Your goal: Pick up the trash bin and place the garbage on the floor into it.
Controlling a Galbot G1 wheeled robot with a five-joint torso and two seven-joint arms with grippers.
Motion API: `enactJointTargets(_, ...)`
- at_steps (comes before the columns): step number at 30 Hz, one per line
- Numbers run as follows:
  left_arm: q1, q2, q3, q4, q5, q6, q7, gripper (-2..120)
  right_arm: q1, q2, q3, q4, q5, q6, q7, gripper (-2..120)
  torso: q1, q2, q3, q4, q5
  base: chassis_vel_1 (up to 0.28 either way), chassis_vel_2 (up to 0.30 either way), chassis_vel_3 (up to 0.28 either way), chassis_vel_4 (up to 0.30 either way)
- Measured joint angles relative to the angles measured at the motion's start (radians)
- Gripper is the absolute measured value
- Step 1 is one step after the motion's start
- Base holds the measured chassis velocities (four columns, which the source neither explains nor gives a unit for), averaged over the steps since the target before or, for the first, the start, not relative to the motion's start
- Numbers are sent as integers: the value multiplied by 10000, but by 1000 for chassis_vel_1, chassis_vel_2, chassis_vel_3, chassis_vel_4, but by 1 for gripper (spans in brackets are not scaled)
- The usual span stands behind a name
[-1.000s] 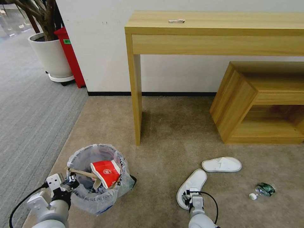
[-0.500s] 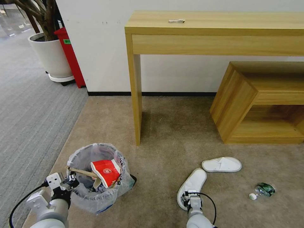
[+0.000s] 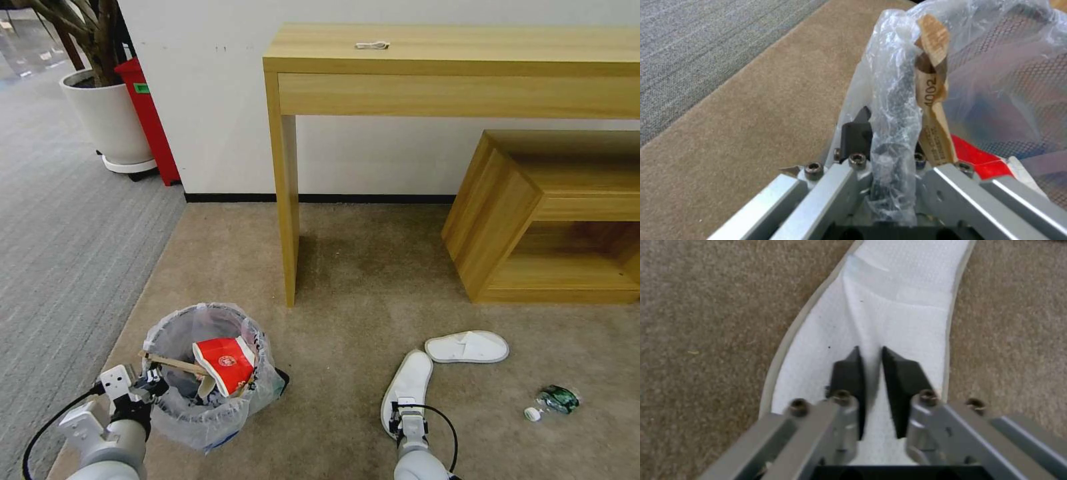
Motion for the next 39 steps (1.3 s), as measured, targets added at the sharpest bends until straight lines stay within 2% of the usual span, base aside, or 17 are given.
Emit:
enactJointTargets(2, -18, -28, 24, 9, 10, -3, 3, 1, -12, -39, 3, 6, -21, 15, -21, 0, 0, 0, 0, -1, 0, 0, 0, 0, 0)
enactJointTargets(21, -13, -104, -1, 98, 88, -15, 24, 1, -286, -391, 204, 161, -480, 444, -636, 0, 0, -3, 3, -4, 3, 0, 0, 0, 0)
enactJointTargets(30, -36, -242, 23, 263, 245, -15, 30, 1, -914, -905, 778, 820, -1214, 1389, -1449, 0, 0, -3, 2, -3, 2, 0, 0, 0, 0)
enactJointTargets(39, -72, -423, 47, 356, 416, -15, 33, 1, -1731, -1653, 1642, 2556, -2108, 2755, -2745, 0, 0, -2, 0, -3, 0, 0, 0, 0, 0)
